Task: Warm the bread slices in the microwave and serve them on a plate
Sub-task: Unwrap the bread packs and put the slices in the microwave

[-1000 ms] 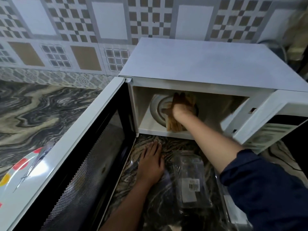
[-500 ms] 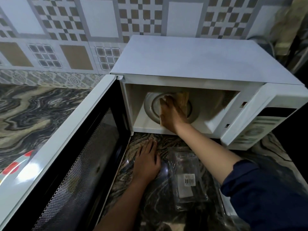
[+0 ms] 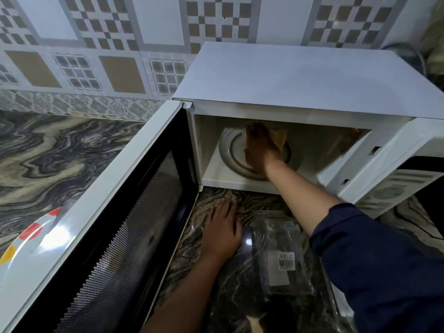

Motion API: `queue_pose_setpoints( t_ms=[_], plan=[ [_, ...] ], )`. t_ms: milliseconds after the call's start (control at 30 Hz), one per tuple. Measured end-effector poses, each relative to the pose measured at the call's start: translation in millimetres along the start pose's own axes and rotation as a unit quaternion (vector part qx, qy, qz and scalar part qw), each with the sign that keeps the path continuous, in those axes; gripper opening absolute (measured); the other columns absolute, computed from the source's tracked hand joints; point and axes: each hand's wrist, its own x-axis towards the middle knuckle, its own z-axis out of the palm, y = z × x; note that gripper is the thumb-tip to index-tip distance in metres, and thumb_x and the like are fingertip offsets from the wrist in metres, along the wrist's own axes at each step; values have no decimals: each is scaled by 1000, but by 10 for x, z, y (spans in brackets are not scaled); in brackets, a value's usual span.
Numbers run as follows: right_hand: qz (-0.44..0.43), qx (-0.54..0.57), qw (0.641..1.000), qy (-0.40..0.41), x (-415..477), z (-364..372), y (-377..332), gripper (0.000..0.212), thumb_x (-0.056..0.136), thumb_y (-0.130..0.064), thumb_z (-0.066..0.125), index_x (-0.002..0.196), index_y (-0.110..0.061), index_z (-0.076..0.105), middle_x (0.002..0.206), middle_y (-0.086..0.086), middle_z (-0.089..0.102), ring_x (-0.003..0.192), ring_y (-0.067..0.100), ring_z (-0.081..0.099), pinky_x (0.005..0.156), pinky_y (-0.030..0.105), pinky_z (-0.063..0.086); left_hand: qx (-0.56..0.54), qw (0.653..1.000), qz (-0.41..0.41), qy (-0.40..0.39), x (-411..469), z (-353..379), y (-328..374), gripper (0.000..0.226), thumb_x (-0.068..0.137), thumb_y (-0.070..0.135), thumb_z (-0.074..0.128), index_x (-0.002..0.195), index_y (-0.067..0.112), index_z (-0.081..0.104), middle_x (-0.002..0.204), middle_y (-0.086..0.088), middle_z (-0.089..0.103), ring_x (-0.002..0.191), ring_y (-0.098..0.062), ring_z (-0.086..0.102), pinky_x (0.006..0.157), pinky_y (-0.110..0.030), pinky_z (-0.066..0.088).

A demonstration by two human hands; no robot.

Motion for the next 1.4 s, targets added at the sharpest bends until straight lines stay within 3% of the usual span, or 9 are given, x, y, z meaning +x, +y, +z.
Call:
queue_pose_setpoints(
  t_ms=[100, 267, 400, 567, 700, 933, 1000, 1200, 1400],
  plan=[
    [3, 38, 994, 102, -37, -21, 27, 61, 87, -33, 48, 143, -28, 26, 149, 3, 27, 136, 31, 27, 113, 54, 18, 2, 1000, 0, 4, 7, 5, -2, 55, 96, 34, 34, 148, 20, 24, 157, 2, 18, 145, -10, 10, 112, -24, -5],
    [132, 244, 941, 193, -95, -14, 251, 38, 97, -16, 41, 133, -8, 44, 136, 15, 45, 128, 29, 41, 103, 26, 27, 2, 1000, 5, 2, -1, 12, -21, 57, 95, 34, 35, 149, 22, 20, 158, 3, 15, 145, -9, 7, 112, -23, -7],
    [161, 329, 920, 143, -116, -50, 421, 39, 93, -28, 49, 127, -10, 46, 125, 16, 50, 116, 31, 50, 100, 41, 40, 3, 1000, 8, 2, 6, 13, -15, 57, 94, 33, 35, 148, 21, 21, 157, 2, 16, 145, -9, 8, 112, -22, -8],
    [123, 355, 924, 74, -99, -91, 467, 46, 96, -19, 47, 139, -13, 33, 121, 15, 57, 108, 28, 54, 83, 28, 39, 7, 1000, 5, 2, -2, 16, -23, 60, 91, 38, 25, 148, 22, 21, 157, 3, 17, 145, -9, 9, 112, -23, -8],
    [134, 359, 917, 113, -67, -34, 429, 40, 102, -35, 30, 119, -9, 54, 92, -1, 60, 96, 20, 58, 75, 24, 44, -4, 1000, 6, 3, -11, 6, -15, 57, 95, 33, 36, 149, 22, 21, 157, 3, 17, 145, -9, 9, 113, -23, -6],
    [147, 423, 893, 45, -238, -115, 434, 28, 99, -22, 40, 122, -10, 51, 117, 12, 58, 111, 26, 55, 92, 33, 43, -6, 1000, -4, 0, -3, 12, -6, 57, 95, 31, 39, 148, 22, 23, 156, 3, 20, 144, -10, 13, 116, -26, 2],
    [151, 407, 898, 72, -393, -144, 444, 45, 90, -13, 50, 135, -13, 41, 129, 12, 54, 121, 26, 50, 99, 31, 40, -2, 1000, -7, -5, -10, 17, 1, 56, 94, 31, 40, 148, 22, 24, 156, 2, 22, 144, -10, 15, 117, -28, 4],
    [137, 417, 895, 73, -1180, -60, 472, 59, 97, -28, 47, 147, -17, 19, 152, 7, 29, 138, 23, 31, 105, 30, 30, 8, 1000, 0, -13, -56, 7, -3, 53, 96, 29, 40, 146, 17, 29, 154, -3, 26, 143, -17, 23, 117, -34, 12],
    [135, 437, 886, 73, -1978, 101, 491, 60, 96, -29, 48, 148, -15, 22, 154, 5, 26, 141, 20, 25, 115, 36, 26, -12, 999, -32, -39, -554, -11, 112, 51, 100, 37, 30, 148, 19, 25, 156, -1, 22, 145, -16, 15, 117, -33, 10]
  ],
)
